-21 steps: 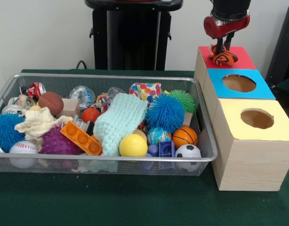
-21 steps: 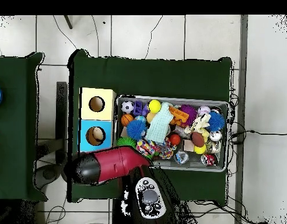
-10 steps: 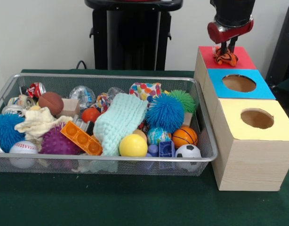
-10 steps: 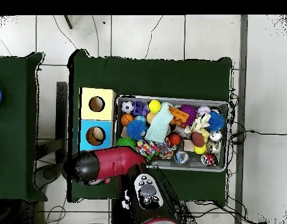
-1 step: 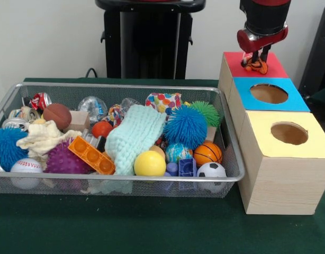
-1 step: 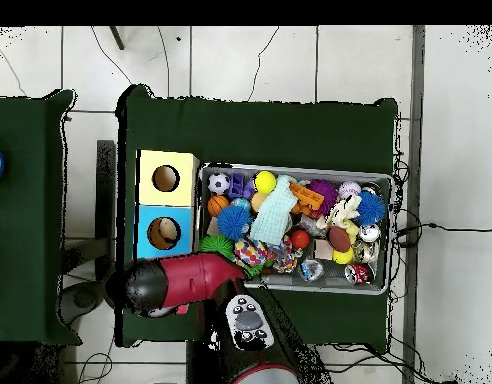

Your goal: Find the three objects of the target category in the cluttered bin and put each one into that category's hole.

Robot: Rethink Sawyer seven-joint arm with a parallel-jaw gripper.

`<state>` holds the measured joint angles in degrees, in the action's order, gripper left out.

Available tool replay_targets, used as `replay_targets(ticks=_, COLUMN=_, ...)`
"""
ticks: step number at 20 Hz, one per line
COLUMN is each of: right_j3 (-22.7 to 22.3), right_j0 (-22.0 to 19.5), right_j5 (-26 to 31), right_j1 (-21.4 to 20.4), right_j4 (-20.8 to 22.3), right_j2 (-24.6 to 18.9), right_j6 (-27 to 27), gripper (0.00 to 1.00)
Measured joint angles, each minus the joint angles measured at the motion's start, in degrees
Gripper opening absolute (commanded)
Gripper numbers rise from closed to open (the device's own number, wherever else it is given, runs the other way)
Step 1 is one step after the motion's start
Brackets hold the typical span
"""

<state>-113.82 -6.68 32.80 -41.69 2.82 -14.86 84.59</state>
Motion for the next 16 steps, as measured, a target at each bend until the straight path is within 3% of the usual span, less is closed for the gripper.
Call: replay_targets(ticks=16, right_j3=-0.01, right_j0=0.11, right_j5=-3.88, right_j1=3.43, right_j4=0.05, right_j2=0.01, right_j6=0.0, gripper=0.0)
